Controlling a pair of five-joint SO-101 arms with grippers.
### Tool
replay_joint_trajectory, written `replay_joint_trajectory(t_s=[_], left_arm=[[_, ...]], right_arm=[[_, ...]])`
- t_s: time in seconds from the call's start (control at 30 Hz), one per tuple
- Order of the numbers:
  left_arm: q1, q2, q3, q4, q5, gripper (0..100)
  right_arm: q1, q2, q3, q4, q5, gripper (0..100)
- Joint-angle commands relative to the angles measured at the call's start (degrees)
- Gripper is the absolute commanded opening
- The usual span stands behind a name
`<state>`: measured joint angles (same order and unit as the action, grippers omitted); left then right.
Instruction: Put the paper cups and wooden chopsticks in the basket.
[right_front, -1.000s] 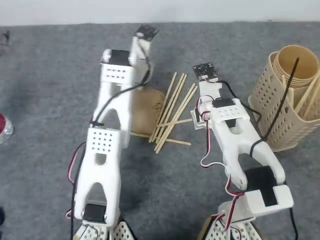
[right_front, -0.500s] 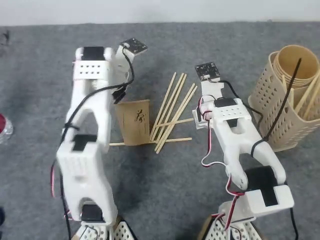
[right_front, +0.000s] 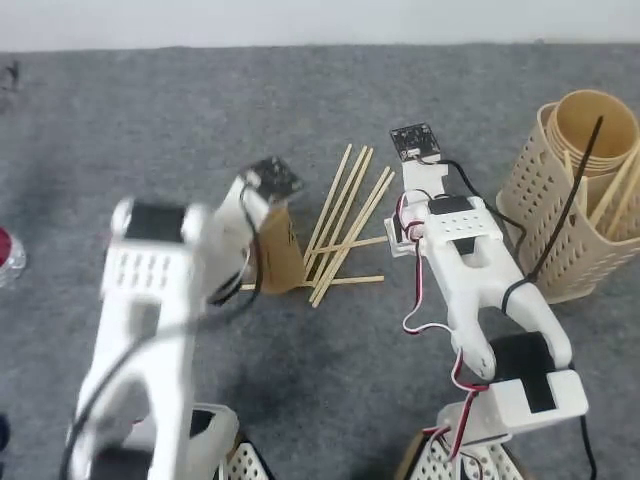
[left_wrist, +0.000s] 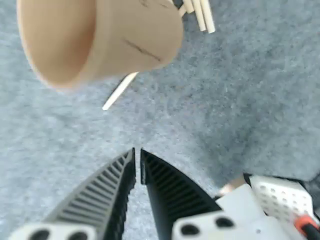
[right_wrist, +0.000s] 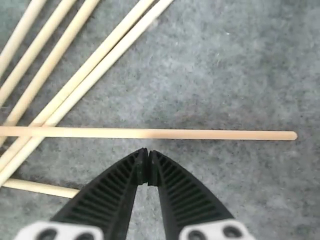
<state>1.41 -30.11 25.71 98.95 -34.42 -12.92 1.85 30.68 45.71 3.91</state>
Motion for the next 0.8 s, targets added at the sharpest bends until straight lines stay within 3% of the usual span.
replay_joint_trajectory(t_s=[0.0, 0.13, 0.27, 0.53, 0.77], left_arm=[[-0.8, -22.5, 1.3, -1.8, 0.3, 1], [-7.6, -34.2, 2.5, -9.1, 7.1, 1], [-11.3, -37.1, 8.1, -20.8, 16.7, 1], [-11.9, -26.7, 29.0, -61.6, 36.7, 2], [-12.0, -11.7, 19.8, -64.8, 49.8, 2]], right_arm=[[0.3, -2.2, 0.0, -0.6, 0.7, 0.9], [0.3, -2.4, 0.0, -0.4, 0.7, 0.9], [0.3, -2.2, 0.0, -0.4, 0.7, 0.9], [0.3, -2.2, 0.9, -0.7, 1.0, 0.9], [0.3, -2.2, 0.9, -0.9, 1.1, 0.9]])
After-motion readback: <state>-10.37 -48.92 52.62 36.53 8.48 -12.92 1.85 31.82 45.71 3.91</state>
